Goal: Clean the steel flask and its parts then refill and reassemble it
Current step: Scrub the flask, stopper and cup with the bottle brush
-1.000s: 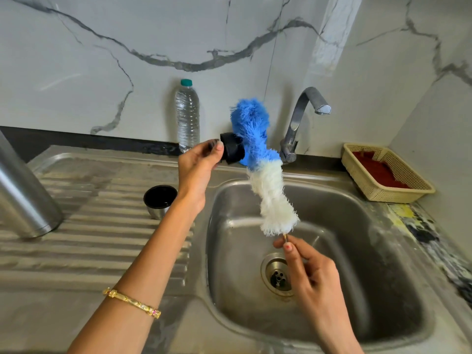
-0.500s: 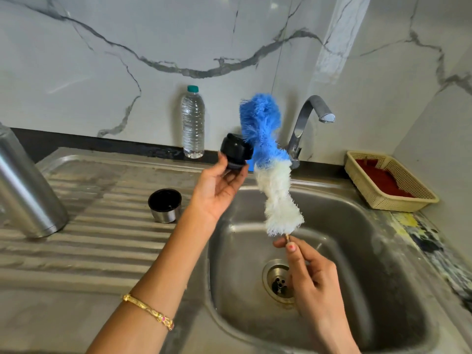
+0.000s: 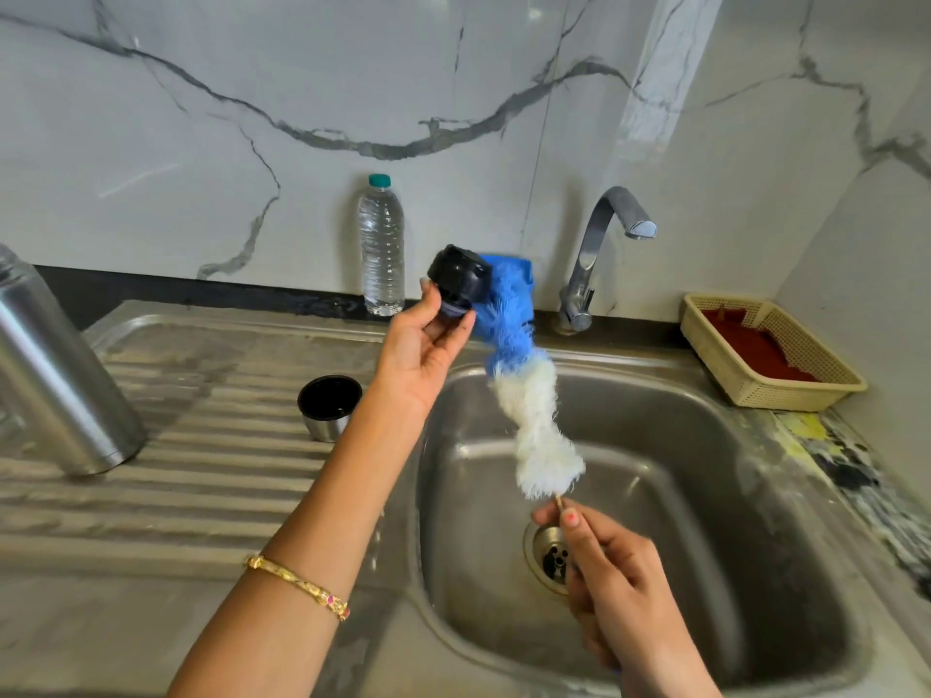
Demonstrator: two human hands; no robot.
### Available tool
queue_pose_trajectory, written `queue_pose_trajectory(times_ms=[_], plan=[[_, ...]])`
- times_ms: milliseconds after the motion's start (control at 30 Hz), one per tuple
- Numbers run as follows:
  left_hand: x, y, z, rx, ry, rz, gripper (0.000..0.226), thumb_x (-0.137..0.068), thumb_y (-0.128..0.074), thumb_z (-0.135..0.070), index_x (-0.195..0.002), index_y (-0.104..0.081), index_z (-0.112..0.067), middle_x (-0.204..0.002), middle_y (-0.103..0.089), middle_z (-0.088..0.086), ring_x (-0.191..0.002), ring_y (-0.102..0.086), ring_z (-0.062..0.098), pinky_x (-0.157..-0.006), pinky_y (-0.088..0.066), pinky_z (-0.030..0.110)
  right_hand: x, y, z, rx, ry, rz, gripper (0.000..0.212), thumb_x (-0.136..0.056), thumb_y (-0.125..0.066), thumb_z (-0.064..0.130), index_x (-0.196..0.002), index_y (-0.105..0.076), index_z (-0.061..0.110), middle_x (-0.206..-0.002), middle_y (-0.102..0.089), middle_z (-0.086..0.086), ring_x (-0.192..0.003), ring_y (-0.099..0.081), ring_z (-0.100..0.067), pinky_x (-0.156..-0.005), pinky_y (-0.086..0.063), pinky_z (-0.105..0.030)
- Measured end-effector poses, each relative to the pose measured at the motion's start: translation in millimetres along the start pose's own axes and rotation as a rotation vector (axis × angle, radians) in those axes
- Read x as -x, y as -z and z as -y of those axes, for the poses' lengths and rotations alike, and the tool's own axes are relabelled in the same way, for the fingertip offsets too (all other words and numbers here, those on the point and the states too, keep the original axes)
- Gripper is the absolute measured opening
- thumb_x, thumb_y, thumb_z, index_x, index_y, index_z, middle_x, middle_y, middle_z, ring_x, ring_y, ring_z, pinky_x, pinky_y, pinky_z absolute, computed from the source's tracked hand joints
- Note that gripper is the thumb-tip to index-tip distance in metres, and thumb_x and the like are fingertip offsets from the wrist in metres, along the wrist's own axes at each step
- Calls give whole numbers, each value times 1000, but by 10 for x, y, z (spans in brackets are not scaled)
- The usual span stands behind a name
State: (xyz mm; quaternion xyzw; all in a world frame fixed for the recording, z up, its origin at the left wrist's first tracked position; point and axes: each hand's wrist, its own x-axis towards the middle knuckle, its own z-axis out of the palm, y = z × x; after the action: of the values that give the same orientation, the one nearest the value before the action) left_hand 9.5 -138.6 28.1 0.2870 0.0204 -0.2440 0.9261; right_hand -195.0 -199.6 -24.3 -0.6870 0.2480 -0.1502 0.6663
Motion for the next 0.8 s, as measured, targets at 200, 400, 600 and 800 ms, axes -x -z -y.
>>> queue_pose_trajectory(times_ms=[200, 400, 600, 800], plan=[[52, 34, 27, -395, -135, 69, 9, -91, -54, -10, -86, -60, -14, -67, -68, -3, -68, -64, 11, -68, -56, 22, -114, 8, 113, -103, -81, -8, 28, -97, -42, 22, -86, -66, 14, -40, -24, 3, -30, -13, -3, -34, -16, -5], [92, 108, -202, -422, -148, 204, 20, -87, -53, 2, -96, -61, -13, -83, -72, 4, -70, -70, 18, -64, -58, 25, 29, 7, 63, -104, 36, -45, 28, -96, -40, 8, -84, -64, 2, -37, -23, 4, -27, -15, 0, -29, -16, -9], [118, -30, -198, -590, -190, 201, 45, -75, -49, 24, -92, -61, -16, -97, -63, 4, -83, -65, 16, -66, -57, 22, -175, 20, 110, 61, 192, -115, 27, -95, -45, 14, -81, -67, 18, -40, -23, 6, -33, -18, -3, -34, -18, -11], [122, -48, -317, -521, -267, 54, 36, -77, -48, 21, -80, -56, -14, -101, -62, 13, -92, -63, 24, -67, -59, 27, -43, -3, 54, 303, 430, -179, 20, -85, -47, 37, -80, -66, 32, -45, -29, 1, -39, -22, -7, -40, -19, -12]])
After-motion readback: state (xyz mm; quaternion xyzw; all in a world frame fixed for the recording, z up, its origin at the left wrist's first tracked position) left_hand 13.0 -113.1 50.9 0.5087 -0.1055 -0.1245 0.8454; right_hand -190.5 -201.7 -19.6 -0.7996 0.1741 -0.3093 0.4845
